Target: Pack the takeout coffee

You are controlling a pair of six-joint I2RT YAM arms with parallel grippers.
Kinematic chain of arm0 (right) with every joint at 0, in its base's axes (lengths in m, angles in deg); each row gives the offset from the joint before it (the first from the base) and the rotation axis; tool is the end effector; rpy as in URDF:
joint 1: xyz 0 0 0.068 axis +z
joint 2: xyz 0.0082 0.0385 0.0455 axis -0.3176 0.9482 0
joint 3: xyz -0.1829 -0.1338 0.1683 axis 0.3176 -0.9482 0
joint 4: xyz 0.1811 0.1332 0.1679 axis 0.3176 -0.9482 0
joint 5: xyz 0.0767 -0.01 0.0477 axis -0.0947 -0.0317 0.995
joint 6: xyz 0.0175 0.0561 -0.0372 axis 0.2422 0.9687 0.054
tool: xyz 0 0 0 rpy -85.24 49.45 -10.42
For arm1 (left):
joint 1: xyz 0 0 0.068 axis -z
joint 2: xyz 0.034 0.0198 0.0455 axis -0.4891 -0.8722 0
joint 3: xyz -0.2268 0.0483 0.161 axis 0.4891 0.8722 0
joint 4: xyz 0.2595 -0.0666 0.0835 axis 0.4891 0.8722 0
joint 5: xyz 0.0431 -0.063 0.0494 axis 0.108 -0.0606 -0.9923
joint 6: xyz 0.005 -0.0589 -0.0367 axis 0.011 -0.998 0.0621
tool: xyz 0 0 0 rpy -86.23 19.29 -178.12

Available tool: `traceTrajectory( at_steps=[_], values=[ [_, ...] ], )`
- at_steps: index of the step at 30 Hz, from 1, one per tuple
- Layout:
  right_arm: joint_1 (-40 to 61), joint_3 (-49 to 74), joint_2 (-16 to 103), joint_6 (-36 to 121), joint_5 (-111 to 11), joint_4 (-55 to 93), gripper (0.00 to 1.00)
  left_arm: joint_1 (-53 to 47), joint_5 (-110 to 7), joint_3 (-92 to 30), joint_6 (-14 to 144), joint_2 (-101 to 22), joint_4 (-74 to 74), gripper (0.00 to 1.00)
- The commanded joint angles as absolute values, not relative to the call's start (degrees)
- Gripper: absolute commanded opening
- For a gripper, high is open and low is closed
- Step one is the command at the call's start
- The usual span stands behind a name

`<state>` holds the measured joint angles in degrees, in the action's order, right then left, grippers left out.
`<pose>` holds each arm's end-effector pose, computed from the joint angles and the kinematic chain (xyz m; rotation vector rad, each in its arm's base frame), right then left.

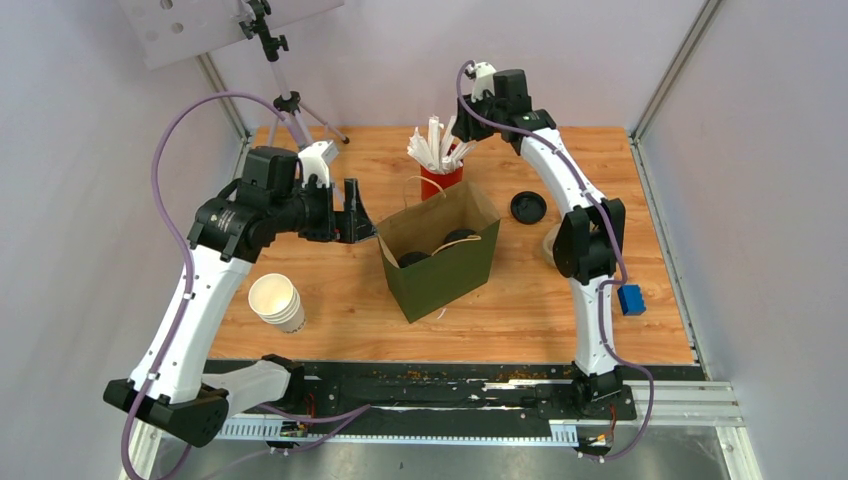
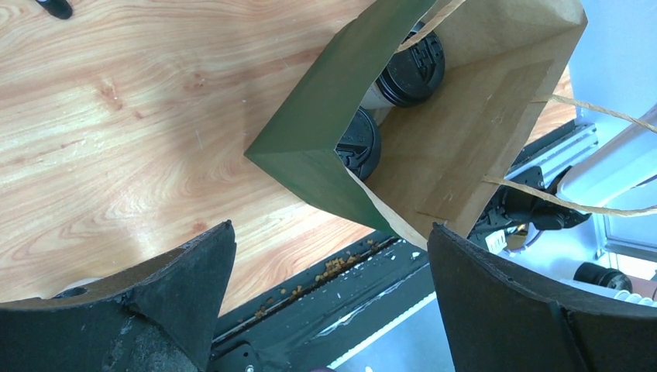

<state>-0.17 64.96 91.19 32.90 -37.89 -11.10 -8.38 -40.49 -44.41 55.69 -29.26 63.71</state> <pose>0.5326 0.1966 0.3152 -0.5874 2.0484 0.5208 0.2073 -0.0992 0.4262 0.1768 2.3584 -0.7578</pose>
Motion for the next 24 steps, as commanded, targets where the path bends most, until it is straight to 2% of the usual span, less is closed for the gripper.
traceTrajectory(
  at_steps=[1, 9, 15, 21, 22, 24],
  values=[
    [0.3, 64.8, 86.8, 33.9, -37.5, -11.3, 0.36, -8.6, -39.3, -44.2, 55.3, -27.7, 62.2, 1.0],
    [0.5, 66.6, 84.6, 33.9, -39.2, -12.1, 0.19, -8.6, -39.1, -44.2, 55.5, -27.1, 62.3, 1.0],
    [0.5, 67.6, 83.8, 33.4, -39.0, -13.7, 0.01, -8.6, -38.9, -44.1, 55.3, -26.8, 62.0, 1.0],
    [0.6, 66.8, 82.7, 33.4, -37.8, -15.0, 0.0, -8.7, -38.8, -43.6, 55.2, -26.0, 62.2, 1.0],
    [0.6, 66.7, 82.5, 33.6, -38.4, -15.2, 0.03, -8.7, -38.8, -43.5, 55.1, -25.7, 62.2, 1.0],
    [0.6, 66.5, 82.2, 34.6, -41.1, -15.9, 0.16, -8.6, -38.8, -43.4, 55.2, -25.6, 62.3, 1.0]
  ],
)
